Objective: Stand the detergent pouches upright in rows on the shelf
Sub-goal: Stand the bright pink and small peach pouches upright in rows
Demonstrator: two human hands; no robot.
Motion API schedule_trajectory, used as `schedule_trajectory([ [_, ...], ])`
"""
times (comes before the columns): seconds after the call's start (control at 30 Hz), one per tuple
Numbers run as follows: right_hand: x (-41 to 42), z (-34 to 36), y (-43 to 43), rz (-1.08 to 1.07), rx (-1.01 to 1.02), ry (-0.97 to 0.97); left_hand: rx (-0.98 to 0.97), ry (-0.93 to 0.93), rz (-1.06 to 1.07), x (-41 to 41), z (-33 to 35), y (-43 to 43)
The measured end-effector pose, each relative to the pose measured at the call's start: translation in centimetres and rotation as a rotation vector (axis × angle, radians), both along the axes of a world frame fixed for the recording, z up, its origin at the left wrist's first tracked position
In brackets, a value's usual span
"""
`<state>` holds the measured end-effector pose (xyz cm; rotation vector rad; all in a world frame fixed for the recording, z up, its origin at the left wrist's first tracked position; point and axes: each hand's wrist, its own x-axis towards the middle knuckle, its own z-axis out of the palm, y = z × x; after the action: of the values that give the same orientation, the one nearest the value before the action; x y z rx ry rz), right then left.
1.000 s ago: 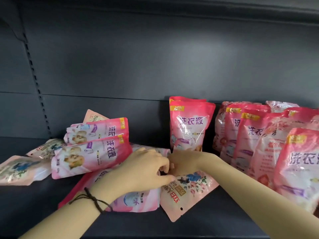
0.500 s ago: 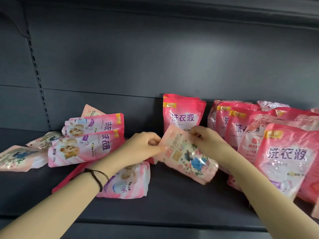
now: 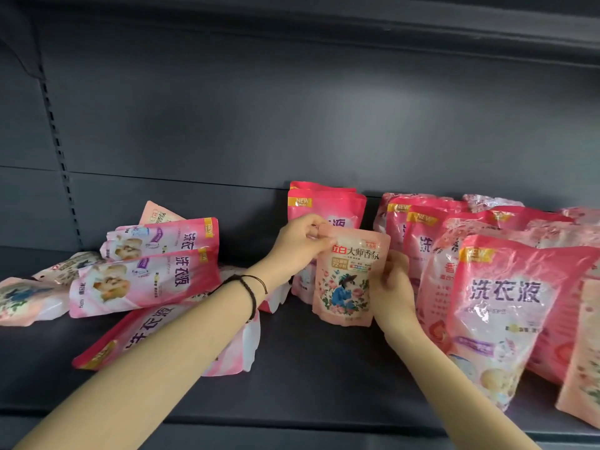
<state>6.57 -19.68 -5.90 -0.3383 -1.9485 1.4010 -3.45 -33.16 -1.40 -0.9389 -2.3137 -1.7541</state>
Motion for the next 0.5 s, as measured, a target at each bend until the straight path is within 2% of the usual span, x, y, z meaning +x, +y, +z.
schedule_trajectory([
  [0.1,1.0,1.5,-0.2,0.038,0.097,0.071,-0.152,0.102,0.016,-0.1,0.8,0.6],
  [0.17,1.7,3.0,-0.5,-0.033,0.382,0.117,-0.275,0.184,0.023,0.1,1.5,0.1],
  [0.27,2.2,5.0,-0.7,-0.152,0.943,0.159,-0.481,0.308,0.050,0.7,2.4,-1.5],
  [0.33,2.6,6.3,-0.8,-0.147,1.180,0.083,-0.700,0.484,0.151,1.3,2.7,-3.0],
  [0.4,2.8,7.2,-1.1,-0.068,1.275,-0.053,-0.885,0.705,0.229,2.1,2.9,-4.9],
  [0.5,2.7,7.9,-1.8,0.041,1.413,-0.257,-1.050,0.824,0.194,3.2,2.8,-8.0],
])
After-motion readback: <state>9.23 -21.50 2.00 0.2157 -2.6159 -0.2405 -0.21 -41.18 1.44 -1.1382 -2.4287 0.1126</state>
